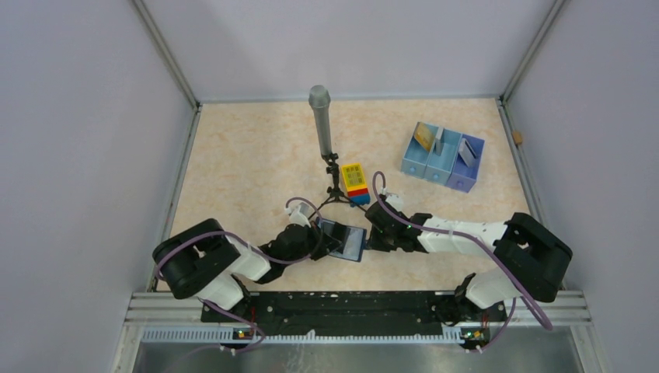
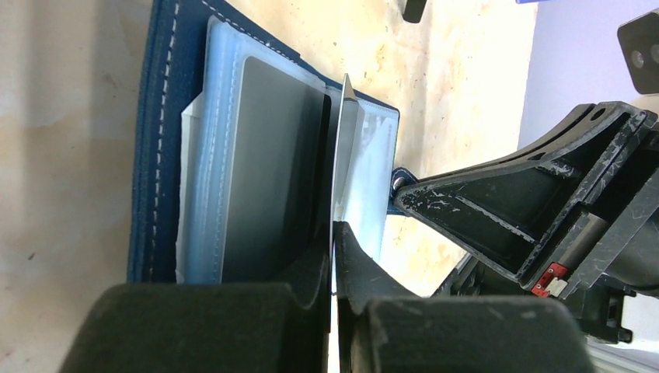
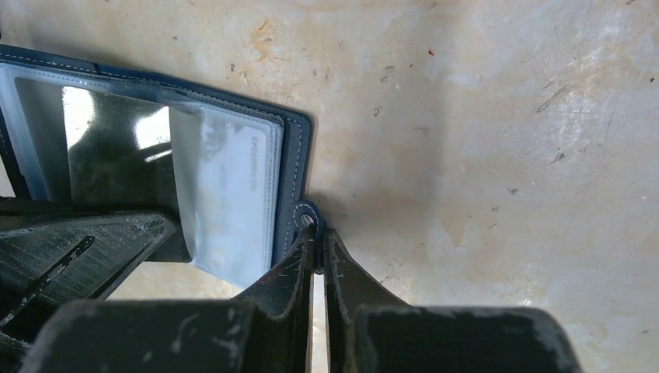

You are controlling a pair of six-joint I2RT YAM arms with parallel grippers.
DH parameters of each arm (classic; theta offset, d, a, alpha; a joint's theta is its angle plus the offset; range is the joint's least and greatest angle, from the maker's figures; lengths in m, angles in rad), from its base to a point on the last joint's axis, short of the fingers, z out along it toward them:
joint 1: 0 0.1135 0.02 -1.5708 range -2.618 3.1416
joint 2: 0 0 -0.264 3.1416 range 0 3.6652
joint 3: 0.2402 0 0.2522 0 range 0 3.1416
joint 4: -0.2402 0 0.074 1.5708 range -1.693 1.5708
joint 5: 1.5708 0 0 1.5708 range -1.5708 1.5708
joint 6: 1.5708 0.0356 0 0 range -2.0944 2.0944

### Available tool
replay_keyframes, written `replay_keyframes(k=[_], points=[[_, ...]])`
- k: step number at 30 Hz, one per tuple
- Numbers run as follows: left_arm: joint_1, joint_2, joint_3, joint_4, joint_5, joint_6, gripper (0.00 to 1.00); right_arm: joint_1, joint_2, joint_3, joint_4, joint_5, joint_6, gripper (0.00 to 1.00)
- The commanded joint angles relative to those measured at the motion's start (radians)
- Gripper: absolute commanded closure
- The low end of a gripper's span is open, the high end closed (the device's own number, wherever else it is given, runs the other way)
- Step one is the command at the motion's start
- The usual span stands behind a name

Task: Put the credit cards into the card holder
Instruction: Insert the credit card into the card holder.

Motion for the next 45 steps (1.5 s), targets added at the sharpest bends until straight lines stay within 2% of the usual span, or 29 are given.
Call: replay_keyframes(k=[1, 13, 19, 25, 31, 36, 45], points=[[-0.007, 0.032, 0.000, -0.063, -0.040, 0.079, 1.00, 0.017, -0.030, -0.016, -0.006, 0.003, 0.003, 1.00], [-0.006, -0.031, 0.022, -0.144, -0.052, 0.182, 1.00, 0.017, -0.034, -0.021, -0.006, 0.000, 0.002, 1.00], [-0.019, 0.046, 0.027, -0.077, -0.021, 0.156, 1.00, 0.017, -0.035, -0.019, -0.005, -0.001, 0.004, 1.00], [-0.036, 0.045, 0.044, -0.144, -0.047, 0.137, 1.00, 0.017, -0.038, -0.013, -0.011, 0.002, -0.001, 1.00], [-0.043, -0.039, 0.060, -0.284, -0.101, 0.137, 0.77, 0.018, -0.054, -0.021, -0.015, 0.013, 0.001, 1.00], [-0.058, -0.058, 0.105, -0.375, -0.119, 0.164, 0.63, 0.018, -0.063, -0.030, -0.020, 0.027, 0.006, 1.00], [-0.072, -0.107, 0.175, -0.566, -0.186, 0.235, 0.48, 0.017, -0.081, -0.035, -0.033, 0.041, 0.009, 1.00]])
